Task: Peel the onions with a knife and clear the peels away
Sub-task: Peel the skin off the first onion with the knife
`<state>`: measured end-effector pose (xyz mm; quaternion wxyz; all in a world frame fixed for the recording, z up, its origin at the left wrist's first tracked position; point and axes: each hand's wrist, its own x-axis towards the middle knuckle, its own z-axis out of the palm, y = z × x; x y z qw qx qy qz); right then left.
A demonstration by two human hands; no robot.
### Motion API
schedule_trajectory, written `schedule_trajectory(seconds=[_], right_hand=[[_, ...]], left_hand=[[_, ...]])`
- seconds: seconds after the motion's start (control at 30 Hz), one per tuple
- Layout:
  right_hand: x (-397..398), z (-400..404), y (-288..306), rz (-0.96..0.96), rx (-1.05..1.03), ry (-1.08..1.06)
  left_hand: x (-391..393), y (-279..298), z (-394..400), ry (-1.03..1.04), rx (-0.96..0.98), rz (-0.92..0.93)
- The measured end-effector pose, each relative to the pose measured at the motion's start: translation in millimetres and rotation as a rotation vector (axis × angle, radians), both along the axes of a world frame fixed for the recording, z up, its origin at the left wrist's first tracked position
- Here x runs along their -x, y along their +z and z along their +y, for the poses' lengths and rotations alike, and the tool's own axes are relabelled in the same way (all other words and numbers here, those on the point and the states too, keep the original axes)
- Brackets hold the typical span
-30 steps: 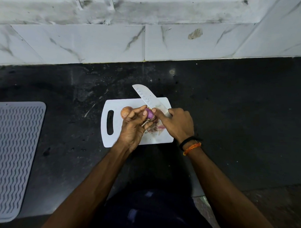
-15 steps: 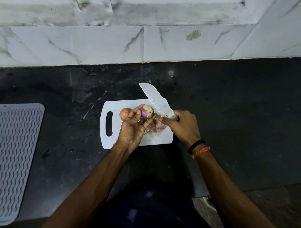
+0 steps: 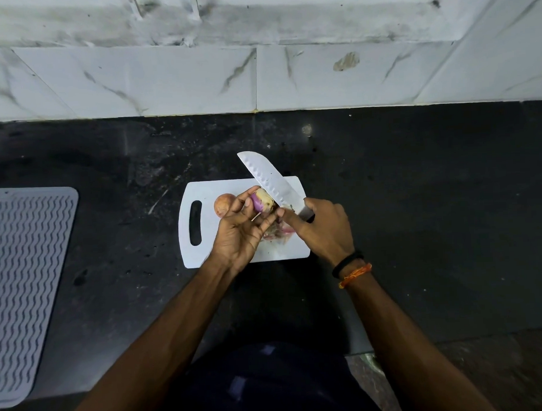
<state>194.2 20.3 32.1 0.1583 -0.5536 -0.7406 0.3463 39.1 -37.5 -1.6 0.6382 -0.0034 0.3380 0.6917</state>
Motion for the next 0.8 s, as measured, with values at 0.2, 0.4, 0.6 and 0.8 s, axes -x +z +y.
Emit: schedule_trajectory(seconds=[0.2,0.4,0.6,0.8], right_hand=[[-2,-5,-4,-0.025,-0.102,0.068],[-6,1,-8,0.039,-0.006,-0.02],[-5,7,-3,0.035,0.037,0.001],[-3,13,1,0.052,0.084,0.028]], left_hand=[[2,-1,-1,0.01,0.021,0.002],[5,-4,-4,-0.007,-0.024,-0.036],[4,-10,0,-0.032,-0.03,0.021],[6,-12,1,-0.046,-0.062,0.177]])
